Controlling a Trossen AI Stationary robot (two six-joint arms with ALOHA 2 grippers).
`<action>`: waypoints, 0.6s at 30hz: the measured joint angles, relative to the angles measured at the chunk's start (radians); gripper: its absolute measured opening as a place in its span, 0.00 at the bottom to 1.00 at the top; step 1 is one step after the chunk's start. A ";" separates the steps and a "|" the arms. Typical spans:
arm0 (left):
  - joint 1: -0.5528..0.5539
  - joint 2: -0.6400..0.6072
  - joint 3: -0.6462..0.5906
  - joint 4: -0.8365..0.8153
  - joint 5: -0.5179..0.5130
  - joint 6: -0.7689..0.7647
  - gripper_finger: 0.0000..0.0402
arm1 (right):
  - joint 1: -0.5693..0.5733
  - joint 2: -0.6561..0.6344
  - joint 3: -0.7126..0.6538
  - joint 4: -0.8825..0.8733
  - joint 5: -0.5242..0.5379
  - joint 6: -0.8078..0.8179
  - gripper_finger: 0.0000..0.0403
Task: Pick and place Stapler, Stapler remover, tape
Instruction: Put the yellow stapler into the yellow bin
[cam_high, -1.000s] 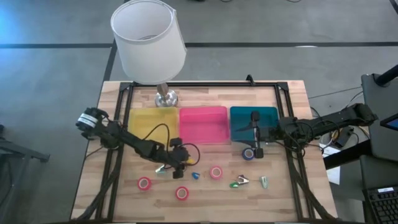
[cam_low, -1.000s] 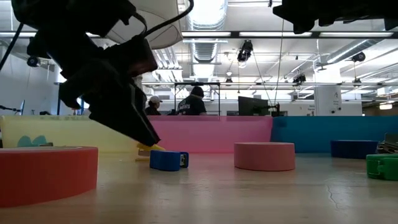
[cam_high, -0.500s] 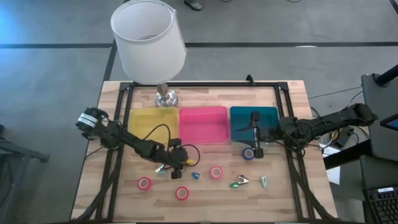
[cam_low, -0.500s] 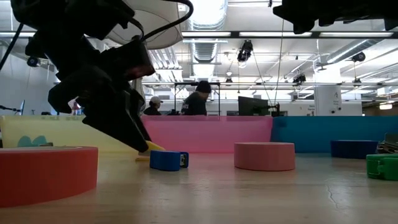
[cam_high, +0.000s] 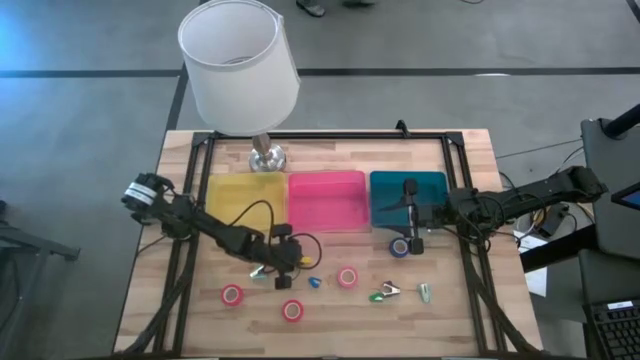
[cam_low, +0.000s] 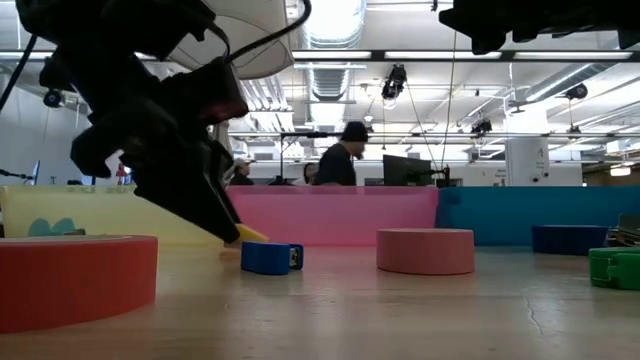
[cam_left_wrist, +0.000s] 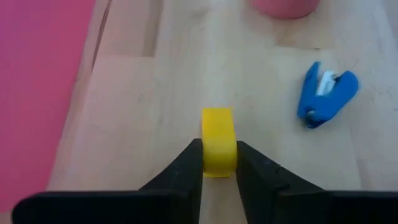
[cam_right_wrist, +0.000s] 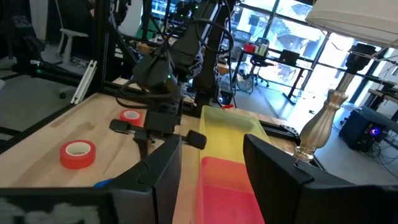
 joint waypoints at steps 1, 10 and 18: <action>-0.006 -0.004 0.005 0.001 0.000 0.016 0.21 | 0.000 0.000 0.000 0.000 0.000 0.000 0.41; -0.035 -0.136 0.062 -0.054 -0.011 0.090 0.18 | 0.000 0.000 0.000 -0.002 0.000 0.000 0.41; -0.054 -0.384 0.070 -0.326 -0.175 0.122 0.20 | 0.000 0.000 0.000 -0.003 0.000 0.000 0.41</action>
